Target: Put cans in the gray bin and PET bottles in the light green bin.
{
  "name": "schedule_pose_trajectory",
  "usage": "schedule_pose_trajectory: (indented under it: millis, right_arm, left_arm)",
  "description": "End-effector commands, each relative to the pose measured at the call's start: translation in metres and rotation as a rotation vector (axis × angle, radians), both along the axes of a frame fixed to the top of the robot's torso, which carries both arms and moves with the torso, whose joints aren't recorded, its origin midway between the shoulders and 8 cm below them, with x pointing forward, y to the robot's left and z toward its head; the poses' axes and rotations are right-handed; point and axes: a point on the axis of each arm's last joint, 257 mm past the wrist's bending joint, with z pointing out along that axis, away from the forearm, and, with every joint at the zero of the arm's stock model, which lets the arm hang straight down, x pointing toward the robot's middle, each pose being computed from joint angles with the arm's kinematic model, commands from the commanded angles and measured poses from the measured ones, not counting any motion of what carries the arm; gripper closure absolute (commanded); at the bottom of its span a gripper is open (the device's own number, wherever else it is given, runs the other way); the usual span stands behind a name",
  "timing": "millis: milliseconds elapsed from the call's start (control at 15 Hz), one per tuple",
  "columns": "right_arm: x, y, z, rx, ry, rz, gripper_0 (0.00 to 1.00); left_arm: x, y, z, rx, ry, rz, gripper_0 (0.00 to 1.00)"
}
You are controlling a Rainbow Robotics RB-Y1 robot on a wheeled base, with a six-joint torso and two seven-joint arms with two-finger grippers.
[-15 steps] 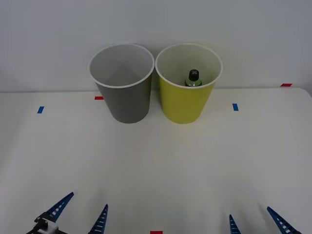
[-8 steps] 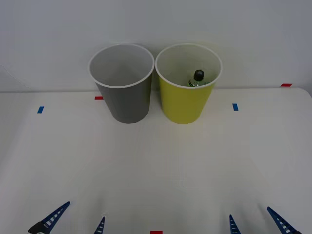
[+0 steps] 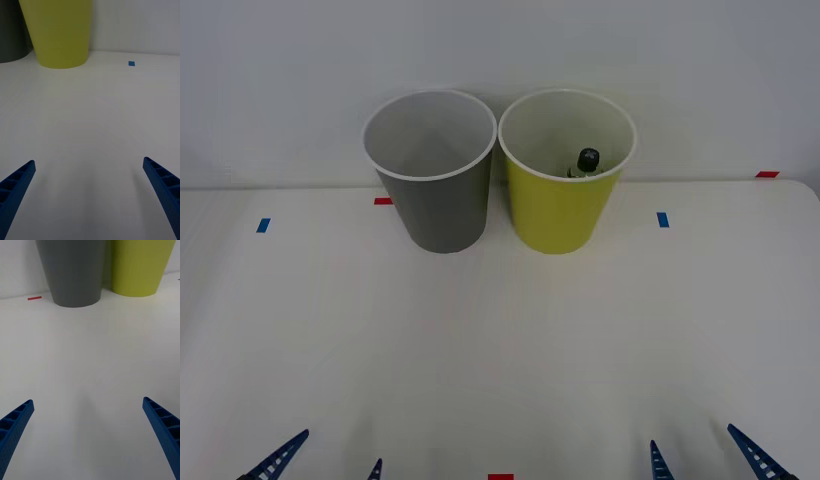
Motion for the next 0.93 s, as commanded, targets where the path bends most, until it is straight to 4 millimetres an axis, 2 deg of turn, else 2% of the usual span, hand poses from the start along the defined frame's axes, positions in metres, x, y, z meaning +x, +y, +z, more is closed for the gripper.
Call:
schedule_pose_trajectory:
  millis: [67, 933]
  right_arm:
    - [0.0000, 0.0000, 0.0000, 0.000, 0.000, 0.000, 0.00]
    - [0.0000, 0.0000, 0.0000, 0.000, 0.000, 0.000, 0.00]
  left_arm:
    - [-0.0007, 0.0005, -0.0004, 0.001, 0.002, 0.002, 0.00]
    - [-0.0007, 0.0005, -0.0004, 0.001, 0.002, 0.002, 0.00]
